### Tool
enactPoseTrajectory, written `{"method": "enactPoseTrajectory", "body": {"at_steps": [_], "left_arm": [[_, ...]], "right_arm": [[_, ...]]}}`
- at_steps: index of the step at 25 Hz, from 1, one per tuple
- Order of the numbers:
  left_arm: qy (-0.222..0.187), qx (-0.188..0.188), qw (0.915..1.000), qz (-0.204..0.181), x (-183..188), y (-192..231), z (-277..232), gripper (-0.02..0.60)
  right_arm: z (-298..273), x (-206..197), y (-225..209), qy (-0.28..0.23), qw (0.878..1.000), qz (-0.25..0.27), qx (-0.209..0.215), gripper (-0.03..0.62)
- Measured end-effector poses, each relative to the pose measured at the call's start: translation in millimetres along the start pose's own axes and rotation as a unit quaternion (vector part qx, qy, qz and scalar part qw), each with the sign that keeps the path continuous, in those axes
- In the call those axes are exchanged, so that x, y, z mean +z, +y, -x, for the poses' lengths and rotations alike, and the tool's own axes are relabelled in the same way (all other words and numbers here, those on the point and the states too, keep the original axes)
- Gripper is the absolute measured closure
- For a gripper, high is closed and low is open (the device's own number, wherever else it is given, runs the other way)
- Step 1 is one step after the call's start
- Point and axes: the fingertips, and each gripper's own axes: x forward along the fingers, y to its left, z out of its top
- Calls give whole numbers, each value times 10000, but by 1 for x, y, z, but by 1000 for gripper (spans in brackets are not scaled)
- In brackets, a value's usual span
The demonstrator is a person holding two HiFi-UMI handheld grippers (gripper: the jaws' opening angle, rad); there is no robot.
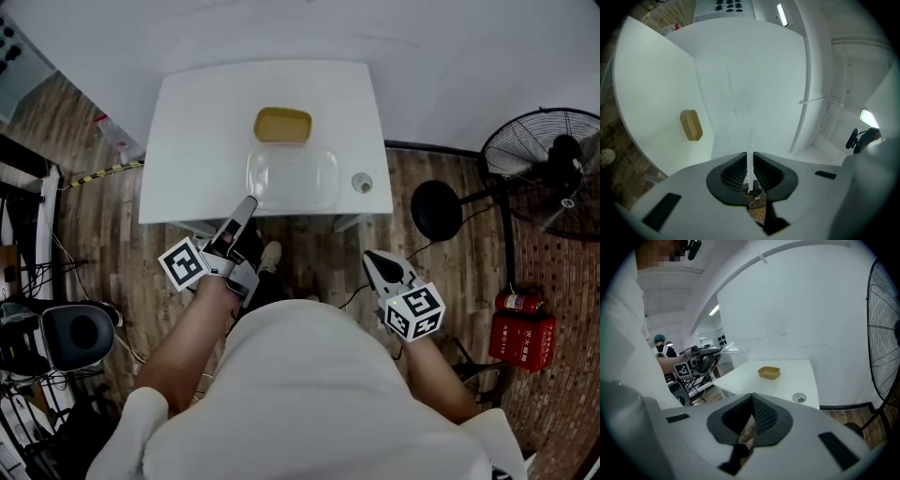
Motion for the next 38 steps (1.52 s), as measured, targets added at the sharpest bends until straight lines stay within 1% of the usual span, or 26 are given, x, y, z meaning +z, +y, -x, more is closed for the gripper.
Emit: {"method": "enactPoseTrajectory", "body": {"at_steps": [23, 38], "left_arm": [[-45, -19, 10000, -25, 3, -6, 8, 528], [-17, -73, 10000, -46, -1, -9, -3, 528]], "right_arm": [[-7, 4, 3, -41, 9999, 39, 119, 588], [-10, 4, -5, -25, 9999, 28, 158, 588]]}}
